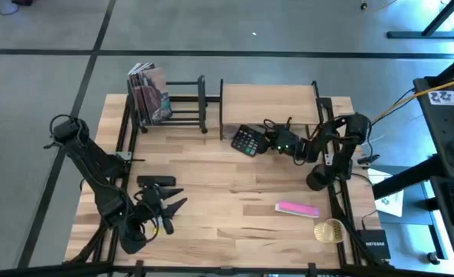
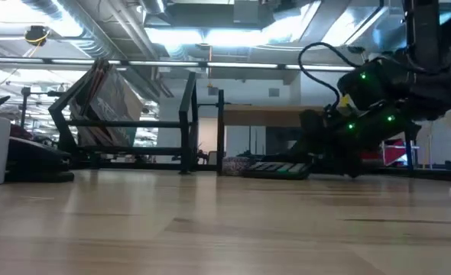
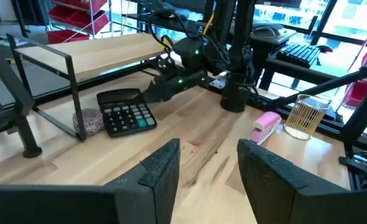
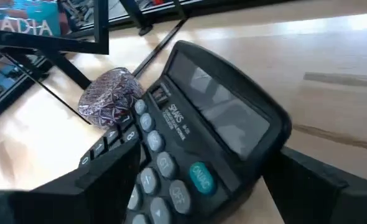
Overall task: Stock shelves
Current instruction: Remove the black calculator from under the shelf
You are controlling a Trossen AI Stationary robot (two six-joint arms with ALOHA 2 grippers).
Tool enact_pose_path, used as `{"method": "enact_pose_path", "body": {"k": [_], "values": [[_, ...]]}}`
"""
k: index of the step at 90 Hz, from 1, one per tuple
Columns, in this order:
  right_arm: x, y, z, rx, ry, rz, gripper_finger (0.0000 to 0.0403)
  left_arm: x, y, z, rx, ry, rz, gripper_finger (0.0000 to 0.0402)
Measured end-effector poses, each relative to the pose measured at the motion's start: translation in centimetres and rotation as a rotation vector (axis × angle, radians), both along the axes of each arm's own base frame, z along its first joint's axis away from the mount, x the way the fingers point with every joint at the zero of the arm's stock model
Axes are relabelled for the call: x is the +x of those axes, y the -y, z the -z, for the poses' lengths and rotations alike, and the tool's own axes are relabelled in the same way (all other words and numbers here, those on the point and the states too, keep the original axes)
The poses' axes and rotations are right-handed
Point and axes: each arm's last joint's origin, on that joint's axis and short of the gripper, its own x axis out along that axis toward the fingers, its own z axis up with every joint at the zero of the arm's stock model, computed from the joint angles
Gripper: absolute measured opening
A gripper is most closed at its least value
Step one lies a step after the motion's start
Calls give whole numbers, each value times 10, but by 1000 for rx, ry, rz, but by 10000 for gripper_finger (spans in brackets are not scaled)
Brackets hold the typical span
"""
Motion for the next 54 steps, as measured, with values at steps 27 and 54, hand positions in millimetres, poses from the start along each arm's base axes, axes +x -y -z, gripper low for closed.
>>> {"method": "enact_pose_path", "body": {"k": [27,54], "values": [[0,-1,0,4,-3,-7,175,0,0,0,-5,1,1,143],[3,-3,-2,59,51,-69,29,0,0,0,-10,4,0,143]]}}
